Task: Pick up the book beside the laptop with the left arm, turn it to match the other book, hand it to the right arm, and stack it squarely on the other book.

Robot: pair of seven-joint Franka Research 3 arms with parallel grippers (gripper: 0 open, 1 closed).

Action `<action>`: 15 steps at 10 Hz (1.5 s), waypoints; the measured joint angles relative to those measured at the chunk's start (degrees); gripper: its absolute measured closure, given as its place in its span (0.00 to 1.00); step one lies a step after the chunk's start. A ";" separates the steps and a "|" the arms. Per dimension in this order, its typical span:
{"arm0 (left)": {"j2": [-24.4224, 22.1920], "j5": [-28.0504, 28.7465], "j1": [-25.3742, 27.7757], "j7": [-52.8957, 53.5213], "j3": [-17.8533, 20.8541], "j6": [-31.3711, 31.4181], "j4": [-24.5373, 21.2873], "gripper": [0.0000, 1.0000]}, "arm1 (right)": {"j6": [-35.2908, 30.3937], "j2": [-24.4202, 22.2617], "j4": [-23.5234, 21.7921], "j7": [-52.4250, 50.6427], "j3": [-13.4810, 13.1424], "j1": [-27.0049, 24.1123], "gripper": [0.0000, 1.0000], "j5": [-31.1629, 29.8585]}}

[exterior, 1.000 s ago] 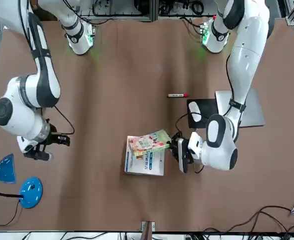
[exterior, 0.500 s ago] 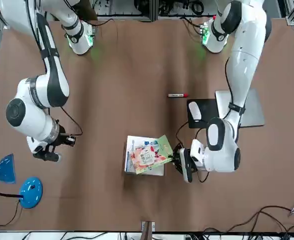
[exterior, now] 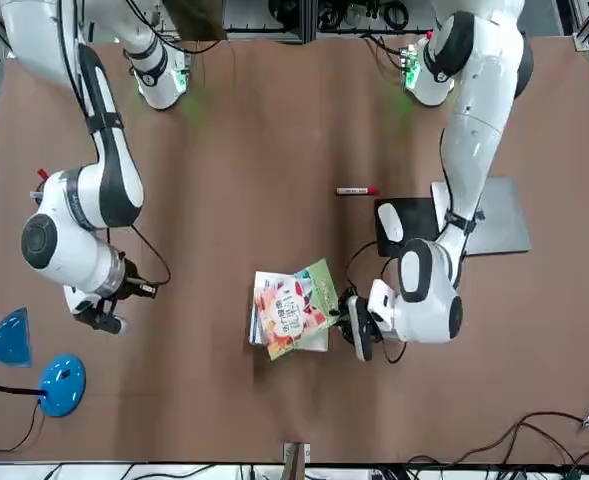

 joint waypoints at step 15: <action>0.27 0.00 -5.07 12.13 4.27 1.23 1.08 0.77 | 6.36 4.20 4.67 30.31 0.11 13.45 0.98 1.17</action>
